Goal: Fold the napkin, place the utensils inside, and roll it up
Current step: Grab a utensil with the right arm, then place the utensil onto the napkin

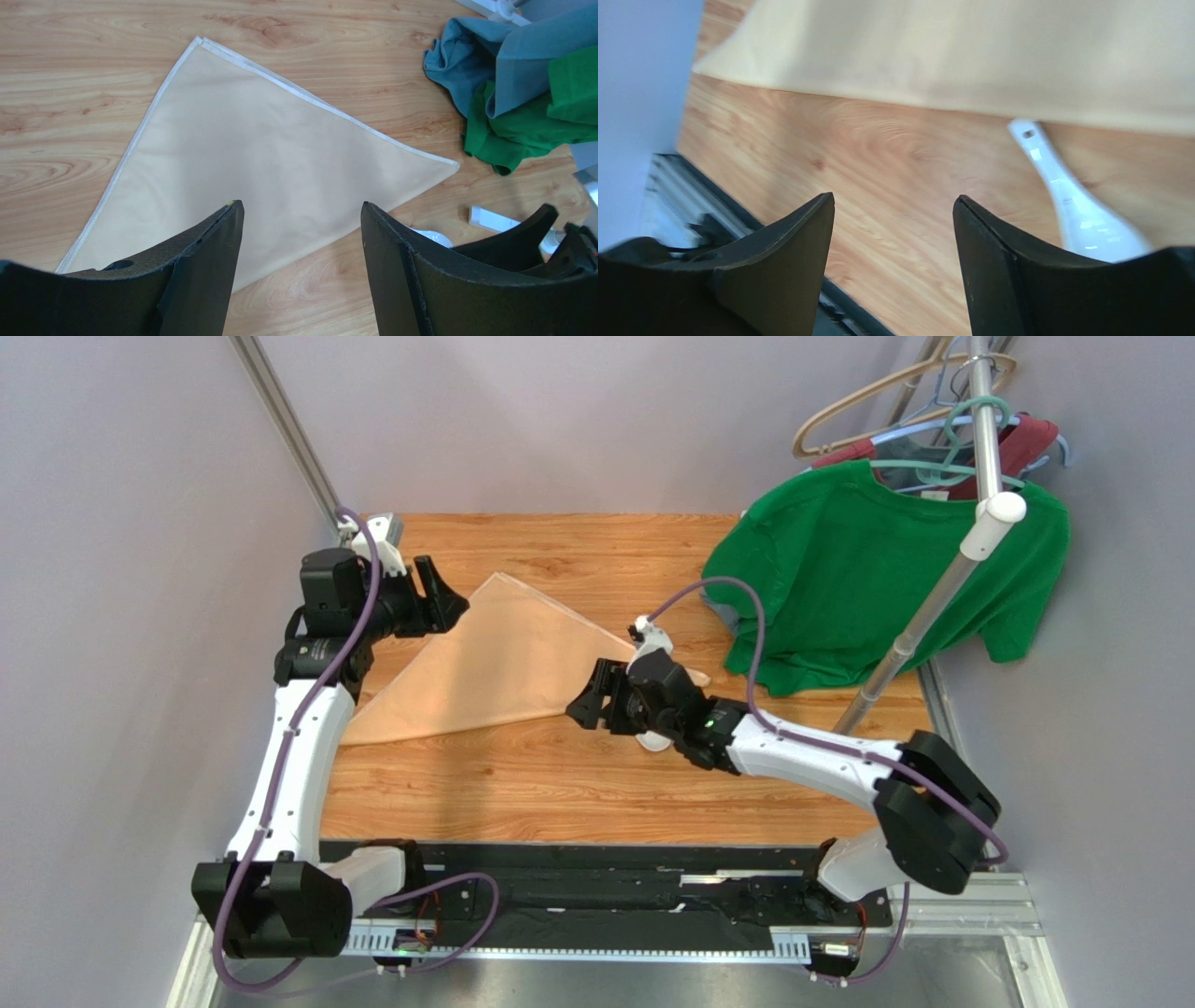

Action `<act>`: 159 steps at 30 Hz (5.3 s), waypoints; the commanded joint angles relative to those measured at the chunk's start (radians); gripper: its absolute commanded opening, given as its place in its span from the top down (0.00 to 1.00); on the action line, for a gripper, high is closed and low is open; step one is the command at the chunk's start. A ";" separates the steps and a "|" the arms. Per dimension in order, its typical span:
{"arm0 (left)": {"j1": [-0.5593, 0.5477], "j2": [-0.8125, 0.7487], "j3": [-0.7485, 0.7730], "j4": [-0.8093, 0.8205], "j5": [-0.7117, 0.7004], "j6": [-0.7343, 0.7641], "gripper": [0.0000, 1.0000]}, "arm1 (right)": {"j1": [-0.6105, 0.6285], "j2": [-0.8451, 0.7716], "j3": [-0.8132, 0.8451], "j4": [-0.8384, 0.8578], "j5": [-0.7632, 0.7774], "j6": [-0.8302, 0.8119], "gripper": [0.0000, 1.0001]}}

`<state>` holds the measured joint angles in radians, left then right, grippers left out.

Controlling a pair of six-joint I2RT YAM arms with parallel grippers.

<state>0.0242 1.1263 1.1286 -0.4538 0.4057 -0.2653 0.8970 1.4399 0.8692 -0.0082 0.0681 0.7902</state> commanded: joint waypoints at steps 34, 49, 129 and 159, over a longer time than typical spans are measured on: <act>0.003 -0.109 -0.041 0.001 -0.196 0.116 0.28 | -0.073 0.407 0.300 -0.337 -0.019 -1.043 0.52; 0.005 -0.109 -0.041 -0.003 -0.205 0.118 0.28 | -0.118 0.412 0.271 -0.355 -0.175 -1.005 0.81; 0.005 -0.108 -0.027 -0.034 -0.202 0.126 0.28 | 0.051 0.826 0.829 -0.165 -0.343 -1.649 1.00; 0.006 -0.099 -0.027 -0.037 -0.192 0.118 0.27 | 0.039 0.749 0.712 -0.067 -0.255 -1.563 0.66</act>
<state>0.0242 1.0260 1.0782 -0.4992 0.2024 -0.1509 0.9401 2.2440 1.6001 -0.1177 -0.2199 -0.8211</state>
